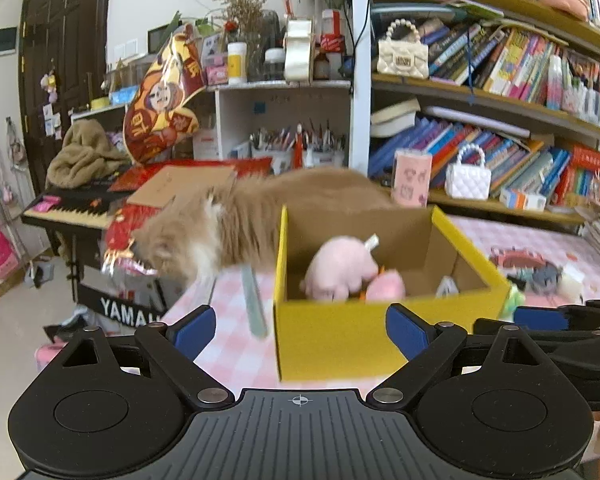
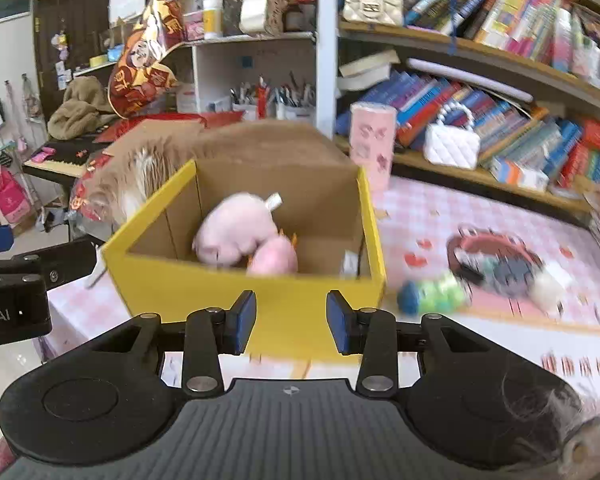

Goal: Organize objects
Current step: 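Move both open grippers back toward the toys on the table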

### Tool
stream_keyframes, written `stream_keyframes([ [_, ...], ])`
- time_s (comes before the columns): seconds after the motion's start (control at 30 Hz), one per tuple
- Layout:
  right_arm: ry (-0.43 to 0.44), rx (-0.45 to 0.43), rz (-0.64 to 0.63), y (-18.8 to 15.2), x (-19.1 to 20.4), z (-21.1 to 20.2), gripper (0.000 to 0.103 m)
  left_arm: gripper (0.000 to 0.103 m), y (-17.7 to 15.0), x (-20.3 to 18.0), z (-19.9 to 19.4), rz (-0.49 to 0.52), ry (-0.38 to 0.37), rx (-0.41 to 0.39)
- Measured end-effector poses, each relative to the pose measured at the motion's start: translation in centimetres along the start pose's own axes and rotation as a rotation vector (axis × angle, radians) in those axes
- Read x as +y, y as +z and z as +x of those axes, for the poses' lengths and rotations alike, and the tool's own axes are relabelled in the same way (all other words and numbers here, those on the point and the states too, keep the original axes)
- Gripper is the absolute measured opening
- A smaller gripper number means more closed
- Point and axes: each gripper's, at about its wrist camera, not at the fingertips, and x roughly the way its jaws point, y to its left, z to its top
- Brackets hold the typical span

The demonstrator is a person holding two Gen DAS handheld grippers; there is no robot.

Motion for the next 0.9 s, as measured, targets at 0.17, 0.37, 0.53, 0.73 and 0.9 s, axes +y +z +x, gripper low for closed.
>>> stream_keyframes([
  [0.17,-0.028,0.041,0.029,-3.7,0.5,-2.2,0.036,0.094,-2.4,-0.2,-1.4,0.029,-0.004,0.036],
  [0.37,-0.067,0.078,0.062,-6.6,0.6,-4.1,0.036,0.094,-4.3,-0.9,-2.2,0.056,-0.036,0.084],
  [0.53,-0.100,0.096,0.096,-8.1,0.0,-5.1,0.036,0.094,-5.2,-1.9,-2.7,0.078,-0.068,0.096],
  [0.73,-0.149,0.114,0.136,-9.5,-1.6,-6.1,0.036,0.094,-5.8,-3.5,-2.6,0.094,-0.116,0.112],
  [0.9,-0.207,0.112,0.195,-10.0,-3.9,-6.9,0.036,0.094,-5.7,-6.1,-2.2,0.129,-0.172,0.112],
])
